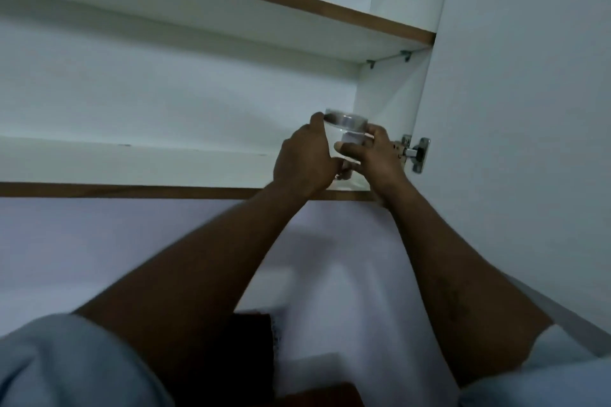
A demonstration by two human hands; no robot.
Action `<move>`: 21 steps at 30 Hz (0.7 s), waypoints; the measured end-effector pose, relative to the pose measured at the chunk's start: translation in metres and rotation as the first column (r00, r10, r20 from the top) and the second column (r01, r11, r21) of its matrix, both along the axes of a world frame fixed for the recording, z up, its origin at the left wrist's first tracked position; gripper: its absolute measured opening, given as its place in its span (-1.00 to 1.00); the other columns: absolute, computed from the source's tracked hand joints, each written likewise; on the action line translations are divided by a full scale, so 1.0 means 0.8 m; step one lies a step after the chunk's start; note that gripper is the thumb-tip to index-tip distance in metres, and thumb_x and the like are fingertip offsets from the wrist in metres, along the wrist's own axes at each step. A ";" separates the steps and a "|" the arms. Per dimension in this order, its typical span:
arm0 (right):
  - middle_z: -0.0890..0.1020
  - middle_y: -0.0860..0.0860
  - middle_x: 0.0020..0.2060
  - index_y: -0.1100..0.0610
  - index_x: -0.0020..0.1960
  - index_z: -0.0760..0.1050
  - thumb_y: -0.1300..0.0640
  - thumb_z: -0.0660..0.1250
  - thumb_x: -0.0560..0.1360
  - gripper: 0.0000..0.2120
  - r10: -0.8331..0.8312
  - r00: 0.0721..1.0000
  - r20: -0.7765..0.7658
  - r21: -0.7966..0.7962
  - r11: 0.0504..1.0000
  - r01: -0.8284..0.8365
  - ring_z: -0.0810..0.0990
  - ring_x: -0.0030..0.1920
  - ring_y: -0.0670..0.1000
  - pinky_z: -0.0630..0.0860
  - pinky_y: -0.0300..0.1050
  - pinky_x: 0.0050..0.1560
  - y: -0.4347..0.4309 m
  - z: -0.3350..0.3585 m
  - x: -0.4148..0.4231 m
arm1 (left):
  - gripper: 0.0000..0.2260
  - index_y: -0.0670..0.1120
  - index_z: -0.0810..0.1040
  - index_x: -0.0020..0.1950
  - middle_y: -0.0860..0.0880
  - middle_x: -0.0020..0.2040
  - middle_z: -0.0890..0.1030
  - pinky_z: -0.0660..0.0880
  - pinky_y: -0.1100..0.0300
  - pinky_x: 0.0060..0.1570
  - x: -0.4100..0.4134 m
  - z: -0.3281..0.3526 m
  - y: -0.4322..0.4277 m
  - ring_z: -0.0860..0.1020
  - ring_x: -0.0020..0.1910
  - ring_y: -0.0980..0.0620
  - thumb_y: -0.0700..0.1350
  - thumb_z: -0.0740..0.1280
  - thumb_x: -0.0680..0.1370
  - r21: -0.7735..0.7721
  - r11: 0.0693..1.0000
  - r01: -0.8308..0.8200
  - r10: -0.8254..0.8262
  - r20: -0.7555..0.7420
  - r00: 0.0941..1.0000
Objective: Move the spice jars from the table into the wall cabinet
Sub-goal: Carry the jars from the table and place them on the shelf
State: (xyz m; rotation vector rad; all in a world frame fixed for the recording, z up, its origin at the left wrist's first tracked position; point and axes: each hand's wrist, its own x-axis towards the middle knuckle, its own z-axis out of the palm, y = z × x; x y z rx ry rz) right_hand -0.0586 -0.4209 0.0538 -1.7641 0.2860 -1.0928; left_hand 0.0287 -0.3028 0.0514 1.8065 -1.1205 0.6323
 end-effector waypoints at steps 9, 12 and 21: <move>0.62 0.08 0.17 0.08 0.49 0.26 0.07 0.41 0.49 -0.37 -0.258 0.914 -0.313 -0.150 0.964 0.220 0.60 0.03 0.04 0.55 -0.15 -0.16 -0.096 -0.007 0.055 | -0.48 -0.18 0.30 0.43 -0.19 0.19 0.60 0.44 0.08 -0.01 0.032 -0.011 -0.127 0.58 0.16 -0.20 -0.08 0.37 0.52 0.160 0.986 0.046 -0.016 -0.188 0.982; 0.60 0.14 0.23 0.16 0.43 0.31 0.05 0.45 0.46 -0.38 -0.337 0.879 -0.338 -0.180 0.939 0.291 0.59 0.18 0.14 0.57 0.01 0.14 -0.109 -0.008 0.066 | -0.40 -0.12 0.19 0.56 -0.21 0.22 0.60 0.47 0.04 0.09 0.040 -0.016 -0.137 0.57 0.19 -0.22 -0.07 0.32 0.56 0.204 0.975 0.091 -0.049 -0.199 0.979; 0.59 0.18 0.21 0.26 0.36 0.38 -0.06 0.49 0.45 -0.37 -0.554 0.803 -0.220 -0.332 0.816 0.473 0.59 0.22 0.18 0.56 -0.02 0.10 -0.076 -0.020 0.053 | -0.64 -0.08 0.48 0.37 -0.12 0.21 0.64 0.49 0.06 0.10 0.029 -0.023 -0.107 0.58 0.20 -0.15 -0.04 0.28 0.59 0.189 0.982 0.028 -0.001 -0.140 0.990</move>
